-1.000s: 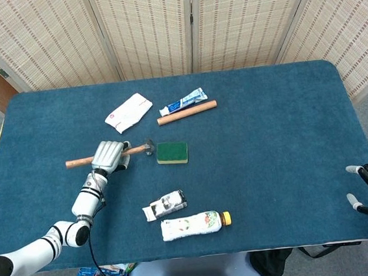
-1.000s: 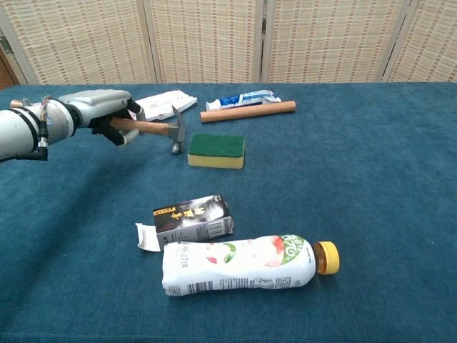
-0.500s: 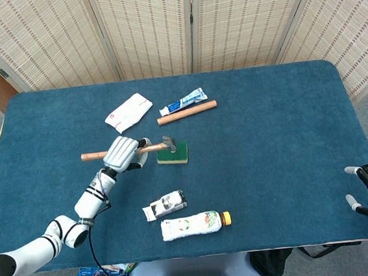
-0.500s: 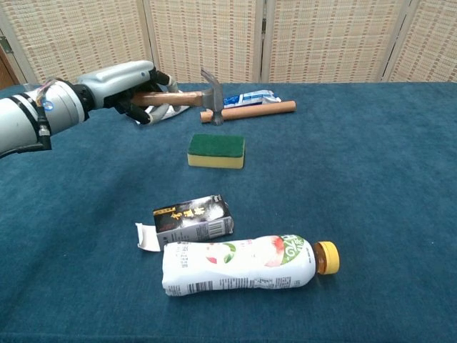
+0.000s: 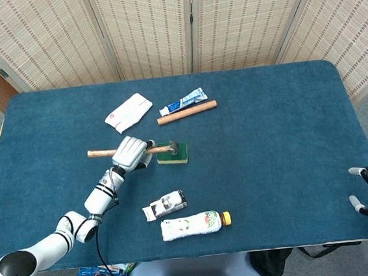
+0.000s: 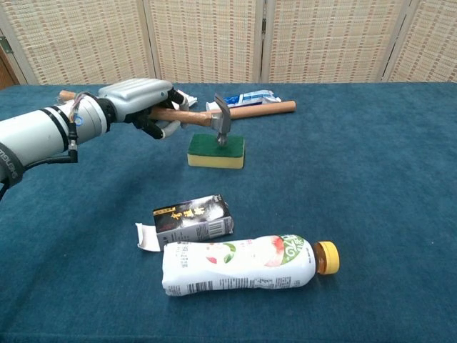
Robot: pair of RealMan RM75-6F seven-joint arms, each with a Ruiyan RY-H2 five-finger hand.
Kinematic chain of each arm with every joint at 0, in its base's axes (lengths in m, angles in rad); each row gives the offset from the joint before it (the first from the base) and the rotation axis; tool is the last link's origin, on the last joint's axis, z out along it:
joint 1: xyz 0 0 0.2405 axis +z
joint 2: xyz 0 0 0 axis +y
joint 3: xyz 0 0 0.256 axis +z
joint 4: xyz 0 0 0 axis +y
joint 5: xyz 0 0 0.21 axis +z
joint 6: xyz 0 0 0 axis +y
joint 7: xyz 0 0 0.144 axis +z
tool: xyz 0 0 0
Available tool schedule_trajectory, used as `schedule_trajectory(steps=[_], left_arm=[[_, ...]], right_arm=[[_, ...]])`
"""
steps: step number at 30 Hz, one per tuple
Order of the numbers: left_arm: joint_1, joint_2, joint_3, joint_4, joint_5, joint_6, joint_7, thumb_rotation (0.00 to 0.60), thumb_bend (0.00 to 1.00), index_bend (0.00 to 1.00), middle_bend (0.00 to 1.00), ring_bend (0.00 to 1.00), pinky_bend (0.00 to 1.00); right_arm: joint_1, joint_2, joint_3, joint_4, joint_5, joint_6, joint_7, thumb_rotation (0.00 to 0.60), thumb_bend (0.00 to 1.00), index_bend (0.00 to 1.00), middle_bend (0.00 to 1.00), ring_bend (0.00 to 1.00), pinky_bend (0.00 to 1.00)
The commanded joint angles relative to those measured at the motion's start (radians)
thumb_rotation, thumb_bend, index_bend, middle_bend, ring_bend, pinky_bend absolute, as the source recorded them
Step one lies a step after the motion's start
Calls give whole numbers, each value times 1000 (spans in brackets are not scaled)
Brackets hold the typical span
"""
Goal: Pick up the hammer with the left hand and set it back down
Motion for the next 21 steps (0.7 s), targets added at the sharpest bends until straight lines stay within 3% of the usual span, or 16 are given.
schedule_trajectory(steps=[1,11,21], left_arm=[[-4,-15,7,33,-8,-25,19,600,561,666,780,863,982],[32,36,-12,-34,-21,17,-51,600,561,668,782,862,983],[35,32,8,-37,-30,-33,1,600,561,668,782,859,980]], right_arm=[[-1,0,0,1,1,1,2,600,250,287,334,216,264],[-2,-3,1,9,-4,5,9,600,250,287,334,216,264],[-4,-7,0,11,-3,4,4,600,250,287,334,216,264]])
